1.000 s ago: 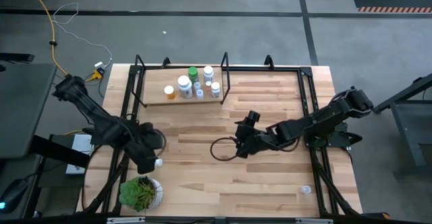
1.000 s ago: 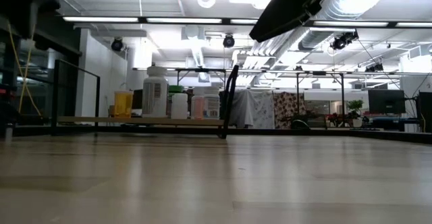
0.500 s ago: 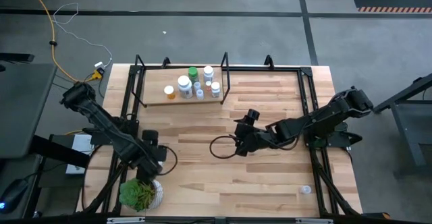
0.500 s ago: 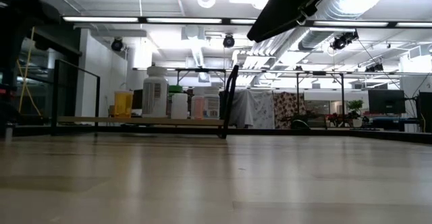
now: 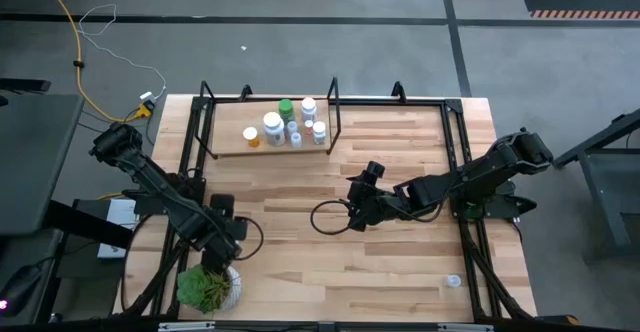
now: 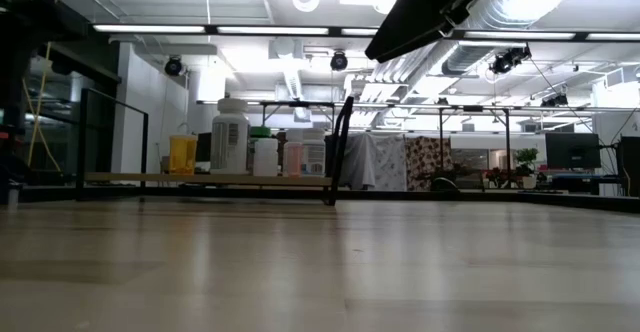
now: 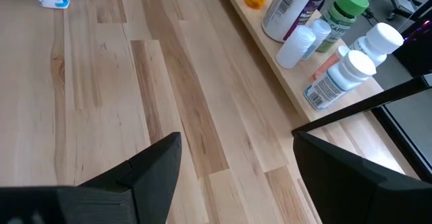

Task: Pick and place medicine bottles onto shelf by color
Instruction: Put the medium white pill bottle on the shelf

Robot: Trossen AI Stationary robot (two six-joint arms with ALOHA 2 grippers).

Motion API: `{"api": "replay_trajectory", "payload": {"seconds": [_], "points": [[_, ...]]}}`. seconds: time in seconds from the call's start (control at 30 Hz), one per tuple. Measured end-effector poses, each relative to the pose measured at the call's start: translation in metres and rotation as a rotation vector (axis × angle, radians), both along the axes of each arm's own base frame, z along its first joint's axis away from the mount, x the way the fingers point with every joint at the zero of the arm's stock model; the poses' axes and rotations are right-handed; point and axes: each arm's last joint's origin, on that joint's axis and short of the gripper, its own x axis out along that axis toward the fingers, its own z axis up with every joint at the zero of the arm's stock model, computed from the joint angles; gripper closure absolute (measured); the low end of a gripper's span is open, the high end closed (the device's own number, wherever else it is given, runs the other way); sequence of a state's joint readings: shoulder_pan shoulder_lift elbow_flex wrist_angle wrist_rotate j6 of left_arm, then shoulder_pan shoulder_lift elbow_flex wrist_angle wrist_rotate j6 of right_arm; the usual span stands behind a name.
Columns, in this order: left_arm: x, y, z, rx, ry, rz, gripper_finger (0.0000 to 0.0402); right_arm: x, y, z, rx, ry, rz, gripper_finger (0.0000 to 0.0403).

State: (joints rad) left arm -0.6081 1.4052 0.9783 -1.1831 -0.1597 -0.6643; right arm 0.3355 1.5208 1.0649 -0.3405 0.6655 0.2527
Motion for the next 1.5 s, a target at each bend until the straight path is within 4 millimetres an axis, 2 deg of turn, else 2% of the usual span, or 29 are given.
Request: {"api": "replay_trajectory", "payload": {"seconds": [0.4, 0.63, 0.8, 0.87, 0.93, 1.03, 1.27, 1.5], "points": [[0.009, 0.02, 0.001, 0.13, -0.019, -0.028, 0.0133, 0.0, 0.0, 0.0, 0.0, -0.001, 0.0, 0.0126], [0.013, 0.026, 0.005, 0.136, -0.018, -0.014, 0.0133, 0.0, 0.0, 0.0, -0.005, 0.001, 0.004, 0.0126], [0.02, 0.02, 0.03, 0.034, -0.074, 0.025, 0.0133, 0.0, 0.0, 0.0, -0.004, -0.002, 0.003, 0.0126], [0.02, 0.018, 0.041, -0.056, -0.097, 0.086, 0.0133, 0.001, 0.0, 0.001, -0.002, -0.006, 0.003, 0.0126], [0.019, 0.017, 0.043, -0.135, -0.084, 0.179, 0.0133, 0.001, 0.0, 0.001, -0.002, -0.006, 0.004, 0.0126], [0.016, 0.017, 0.036, -0.178, -0.039, 0.289, 0.0133, 0.001, 0.0, 0.001, 0.0, -0.009, 0.003, 0.0126], [0.01, 0.017, 0.004, -0.21, 0.006, 0.38, 0.0133, 0.001, 0.0, 0.001, 0.006, -0.008, 0.003, 0.0126], [0.005, 0.023, -0.011, -0.138, 0.006, 0.428, 0.0133, 0.001, 0.0, 0.001, 0.008, -0.008, 0.003, 0.0126]]}}
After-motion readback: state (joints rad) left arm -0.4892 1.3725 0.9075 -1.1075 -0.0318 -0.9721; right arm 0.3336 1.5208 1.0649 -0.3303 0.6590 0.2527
